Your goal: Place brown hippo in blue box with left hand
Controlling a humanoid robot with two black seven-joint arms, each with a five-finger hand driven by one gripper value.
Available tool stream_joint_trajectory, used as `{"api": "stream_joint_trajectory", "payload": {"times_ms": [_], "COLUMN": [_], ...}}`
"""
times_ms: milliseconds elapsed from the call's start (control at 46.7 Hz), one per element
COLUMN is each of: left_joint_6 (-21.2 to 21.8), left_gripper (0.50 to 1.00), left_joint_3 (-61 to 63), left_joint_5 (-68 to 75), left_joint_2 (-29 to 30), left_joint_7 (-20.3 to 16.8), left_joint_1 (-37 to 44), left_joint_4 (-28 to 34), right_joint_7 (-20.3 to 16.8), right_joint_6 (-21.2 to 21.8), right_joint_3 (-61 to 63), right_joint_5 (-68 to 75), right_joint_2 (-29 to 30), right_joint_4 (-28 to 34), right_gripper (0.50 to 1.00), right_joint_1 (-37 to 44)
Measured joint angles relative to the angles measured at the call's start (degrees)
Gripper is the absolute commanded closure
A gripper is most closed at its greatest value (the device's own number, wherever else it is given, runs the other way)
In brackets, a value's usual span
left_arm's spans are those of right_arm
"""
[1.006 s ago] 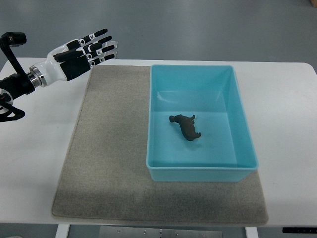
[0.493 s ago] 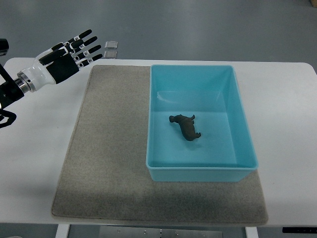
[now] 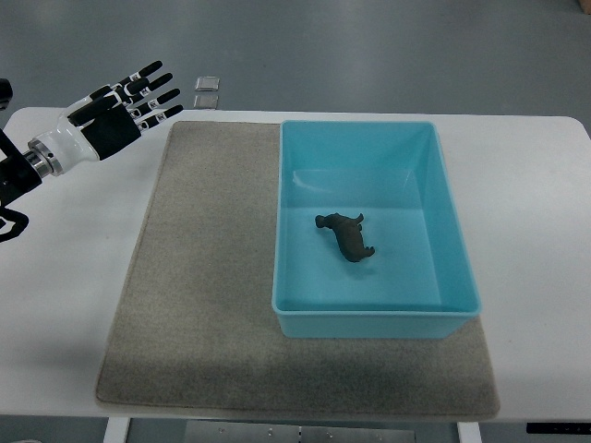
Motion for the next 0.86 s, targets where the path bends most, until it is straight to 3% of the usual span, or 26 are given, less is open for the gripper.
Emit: {"api": "stream_joint_trajectory", "payload": {"times_ms": [857], "left_joint_6": [0.0], "left_gripper": [0.501], "left_joint_3": [-0.4], "left_joint_5": [-0.2], "left_joint_2": [0.0], "left_joint_7": [-0.9], "left_joint_1": [-0.2], "left_joint_4": [0.2], "right_joint_7": [-0.4], "right_joint_6": [0.9], "right_joint_3": [0.1], "right_joint_5": [-0.5], "right_joint_2": [0.0], "right_joint_4": [1.5], "right_gripper": [0.562], "right_joint_1": [0.0]}}
